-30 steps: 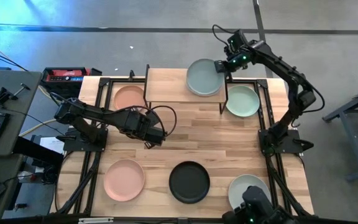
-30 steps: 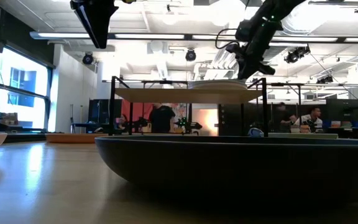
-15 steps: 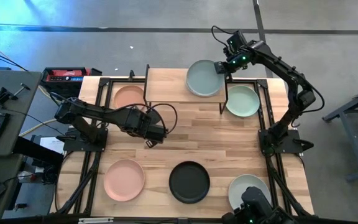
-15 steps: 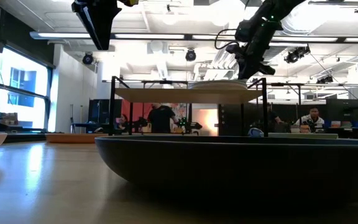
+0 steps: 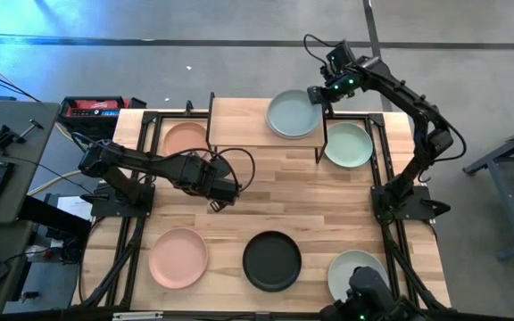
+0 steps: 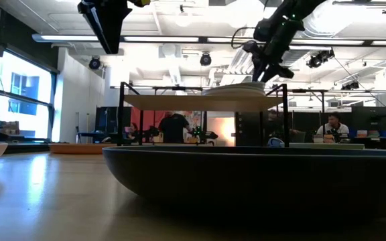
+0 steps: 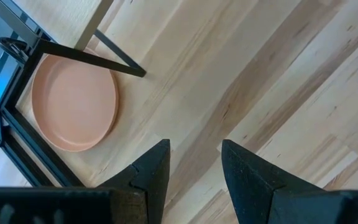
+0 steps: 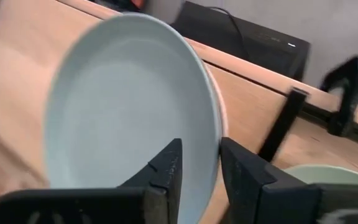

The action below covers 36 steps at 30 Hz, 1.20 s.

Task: Place and stack plates onto a shelf
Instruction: Stack the light orange plate on top of the other blue plate on the shelf

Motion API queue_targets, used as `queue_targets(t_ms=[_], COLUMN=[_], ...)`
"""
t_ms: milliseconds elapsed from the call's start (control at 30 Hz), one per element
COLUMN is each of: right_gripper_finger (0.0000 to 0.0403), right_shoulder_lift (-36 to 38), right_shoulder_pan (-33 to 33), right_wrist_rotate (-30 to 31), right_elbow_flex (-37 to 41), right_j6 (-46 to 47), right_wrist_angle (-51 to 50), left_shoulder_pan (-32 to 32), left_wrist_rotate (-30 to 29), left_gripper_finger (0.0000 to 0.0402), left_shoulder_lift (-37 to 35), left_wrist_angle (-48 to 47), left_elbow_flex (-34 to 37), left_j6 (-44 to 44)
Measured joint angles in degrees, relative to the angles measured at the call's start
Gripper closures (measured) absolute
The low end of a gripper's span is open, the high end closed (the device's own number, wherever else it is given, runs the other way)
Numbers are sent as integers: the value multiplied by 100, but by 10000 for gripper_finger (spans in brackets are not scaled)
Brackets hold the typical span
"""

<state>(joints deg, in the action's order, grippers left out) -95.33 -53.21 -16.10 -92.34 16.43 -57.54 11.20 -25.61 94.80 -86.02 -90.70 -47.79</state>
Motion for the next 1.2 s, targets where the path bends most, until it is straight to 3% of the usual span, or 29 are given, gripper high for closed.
queue_targets(t_ms=[433,867,1200], right_gripper_finger=[316,316,316], right_shoulder_lift=[2,2,2], right_shoulder_pan=[287,902,979], right_wrist_rotate=[-110,358,409], right_elbow_flex=[-690,126,435], right_j6=[-56,-40,2], right_wrist_angle=[-468,-505,-345], left_shoulder_pan=[2,2,2], left_wrist_rotate=[0,109,184], left_gripper_finger=[268,268,268], left_shoulder_lift=[0,0,0], left_wrist_angle=[35,42,63], left_elbow_flex=[0,0,0], left_j6=[-9,-7,-7])
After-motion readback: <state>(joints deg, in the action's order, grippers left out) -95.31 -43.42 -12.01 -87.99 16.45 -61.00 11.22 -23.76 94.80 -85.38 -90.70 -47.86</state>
